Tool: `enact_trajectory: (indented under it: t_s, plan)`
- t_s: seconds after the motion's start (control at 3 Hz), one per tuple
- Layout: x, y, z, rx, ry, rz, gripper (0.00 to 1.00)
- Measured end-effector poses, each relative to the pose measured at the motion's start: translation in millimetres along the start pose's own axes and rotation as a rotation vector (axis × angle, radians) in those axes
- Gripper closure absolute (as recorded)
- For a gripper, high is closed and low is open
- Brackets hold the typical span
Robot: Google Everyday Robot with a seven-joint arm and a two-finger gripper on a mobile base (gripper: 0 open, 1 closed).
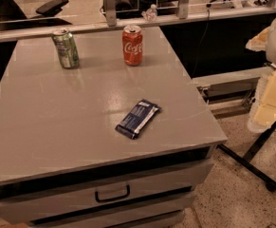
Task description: Pick green can
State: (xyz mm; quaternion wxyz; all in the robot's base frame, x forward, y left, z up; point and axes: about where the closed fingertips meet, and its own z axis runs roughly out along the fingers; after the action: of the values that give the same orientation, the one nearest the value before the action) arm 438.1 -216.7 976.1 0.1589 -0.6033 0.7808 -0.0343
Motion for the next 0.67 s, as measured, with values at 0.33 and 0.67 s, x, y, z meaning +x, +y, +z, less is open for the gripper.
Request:
enact_trajectory:
  t_s: [0.33, 0.67]
  plan:
    - [0.0, 0.0, 0.0, 0.000, 0.000, 0.000, 0.00]
    - [-8.1, -0.3, -0.7, -0.003, -0.043, -0.006, 0.00]
